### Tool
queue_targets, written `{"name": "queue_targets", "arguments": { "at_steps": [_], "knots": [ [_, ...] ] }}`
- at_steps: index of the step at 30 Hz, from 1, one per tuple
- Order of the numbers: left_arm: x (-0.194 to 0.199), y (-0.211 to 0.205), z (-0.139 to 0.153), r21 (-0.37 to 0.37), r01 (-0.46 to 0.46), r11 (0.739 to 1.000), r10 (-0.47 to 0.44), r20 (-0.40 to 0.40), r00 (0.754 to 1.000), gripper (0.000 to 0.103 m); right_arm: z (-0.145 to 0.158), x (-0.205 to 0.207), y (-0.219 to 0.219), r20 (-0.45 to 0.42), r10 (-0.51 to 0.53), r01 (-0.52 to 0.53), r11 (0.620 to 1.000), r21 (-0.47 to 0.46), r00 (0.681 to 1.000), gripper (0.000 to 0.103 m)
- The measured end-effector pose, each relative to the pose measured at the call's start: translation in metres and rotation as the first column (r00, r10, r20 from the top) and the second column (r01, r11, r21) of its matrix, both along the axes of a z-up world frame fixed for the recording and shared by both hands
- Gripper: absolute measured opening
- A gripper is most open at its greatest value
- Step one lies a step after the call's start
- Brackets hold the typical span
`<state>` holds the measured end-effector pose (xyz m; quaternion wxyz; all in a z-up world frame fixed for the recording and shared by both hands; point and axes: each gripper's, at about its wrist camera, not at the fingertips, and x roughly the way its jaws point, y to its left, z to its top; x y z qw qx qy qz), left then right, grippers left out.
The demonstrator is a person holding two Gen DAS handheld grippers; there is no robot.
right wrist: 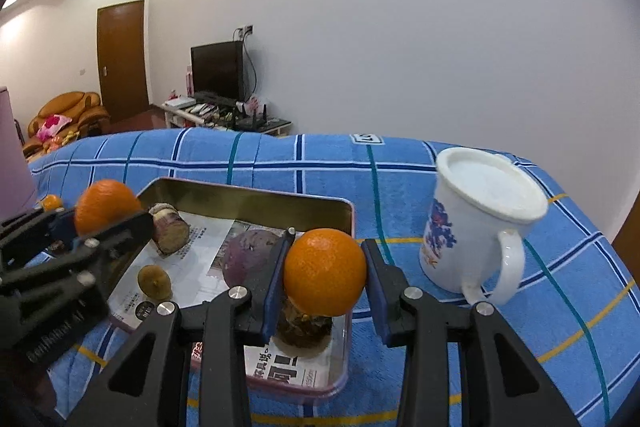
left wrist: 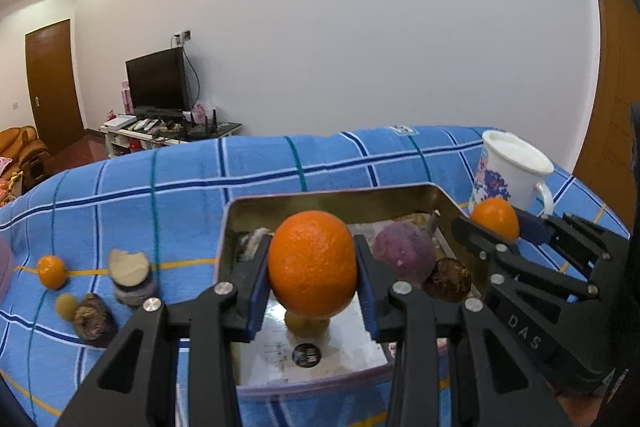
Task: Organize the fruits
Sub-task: 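Lower both oranges into the tin and open both grippers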
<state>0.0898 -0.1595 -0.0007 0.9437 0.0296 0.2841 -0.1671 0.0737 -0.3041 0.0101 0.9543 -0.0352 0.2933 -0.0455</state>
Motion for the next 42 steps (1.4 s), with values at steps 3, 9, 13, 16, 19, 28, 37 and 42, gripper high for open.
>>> {"name": "queue_targets", "arguments": {
  "at_steps": [3, 9, 13, 16, 19, 28, 37, 42],
  "knots": [
    [0.005, -0.005, -0.005, 0.006, 0.001, 1.0, -0.001, -0.02, 1.0, 0.039, -0.003, 0.007, -0.001, -0.026, 0.025, -0.025, 1.0, 0.015, 0.999, 0.039],
    [0.012, -0.008, -0.005, 0.018, -0.005, 1.0, 0.006, -0.04, 0.999, 0.039, -0.009, 0.016, 0.006, -0.079, 0.063, -0.063, 0.998, 0.003, 0.995, 0.039],
    [0.014, -0.009, -0.008, 0.03, -0.005, 1.0, 0.006, -0.057, 0.998, 0.039, -0.009, 0.019, 0.006, -0.078, 0.07, -0.07, 0.998, 0.003, 0.994, 0.039],
    [0.019, -0.009, -0.011, 0.04, -0.01, 0.999, 0.013, -0.08, 0.997, 0.039, -0.009, 0.021, 0.008, -0.075, 0.082, -0.082, 0.997, 0.0, 0.994, 0.039],
    [0.024, -0.01, -0.013, 0.043, -0.017, 0.999, 0.022, -0.099, 0.995, 0.039, -0.009, 0.022, 0.008, -0.071, 0.088, -0.088, 0.996, 0.008, 0.994, 0.039],
    [0.029, -0.011, -0.017, 0.056, -0.029, 0.998, 0.036, -0.123, 0.992, 0.039, -0.007, 0.023, 0.009, -0.062, 0.117, -0.115, 0.993, 0.032, 0.991, 0.039],
    [0.029, -0.007, -0.016, 0.069, -0.032, 0.997, 0.04, -0.118, 0.992, 0.039, 0.001, 0.011, -0.004, -0.022, 0.051, -0.051, 0.999, 0.017, 0.998, 0.039],
    [0.029, -0.011, -0.015, 0.074, -0.017, 0.997, 0.025, -0.112, 0.993, 0.039, 0.008, 0.024, -0.018, -0.012, 0.007, -0.006, 0.998, 0.068, 1.0, 0.039]
  ]
}}
